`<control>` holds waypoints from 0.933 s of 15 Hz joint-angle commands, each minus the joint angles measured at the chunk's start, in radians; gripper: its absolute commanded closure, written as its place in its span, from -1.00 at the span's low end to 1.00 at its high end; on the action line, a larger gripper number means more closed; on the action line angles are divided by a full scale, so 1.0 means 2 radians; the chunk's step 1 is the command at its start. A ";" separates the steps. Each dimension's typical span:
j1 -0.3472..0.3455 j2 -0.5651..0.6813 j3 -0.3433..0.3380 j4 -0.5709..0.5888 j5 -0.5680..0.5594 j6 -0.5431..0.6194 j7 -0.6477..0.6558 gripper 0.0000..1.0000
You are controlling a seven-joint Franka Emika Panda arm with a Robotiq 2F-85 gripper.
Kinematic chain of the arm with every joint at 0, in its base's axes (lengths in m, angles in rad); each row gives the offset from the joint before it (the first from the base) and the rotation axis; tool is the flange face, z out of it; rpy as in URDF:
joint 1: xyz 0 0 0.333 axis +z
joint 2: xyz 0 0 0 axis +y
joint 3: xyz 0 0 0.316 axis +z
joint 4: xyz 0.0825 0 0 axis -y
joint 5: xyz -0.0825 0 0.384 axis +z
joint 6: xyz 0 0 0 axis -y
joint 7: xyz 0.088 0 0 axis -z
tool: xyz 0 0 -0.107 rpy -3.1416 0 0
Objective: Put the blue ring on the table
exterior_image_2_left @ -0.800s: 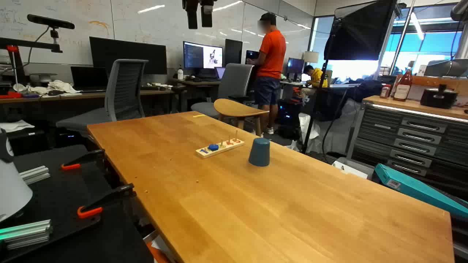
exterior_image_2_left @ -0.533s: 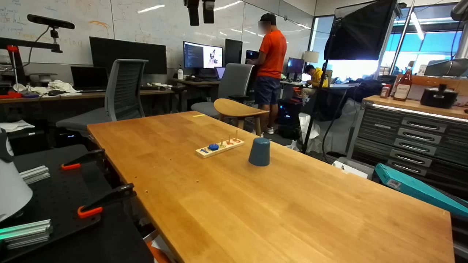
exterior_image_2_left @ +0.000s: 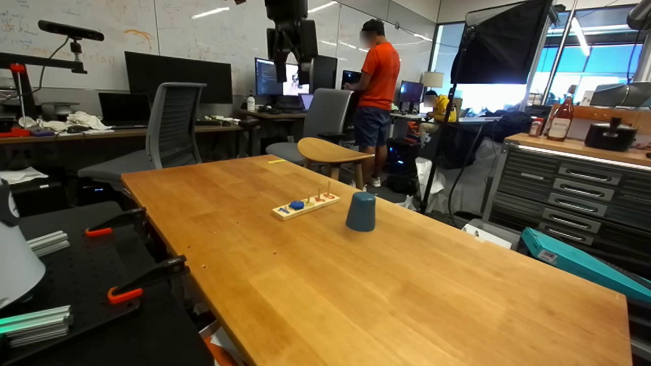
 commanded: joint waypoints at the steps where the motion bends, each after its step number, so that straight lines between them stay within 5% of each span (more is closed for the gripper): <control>1: 0.018 0.130 0.011 0.062 0.009 0.059 0.009 -1.00; 8: 0.043 0.294 0.023 0.165 0.010 0.078 0.014 -1.00; 14: 0.070 0.347 0.030 0.186 0.005 0.091 0.032 -1.00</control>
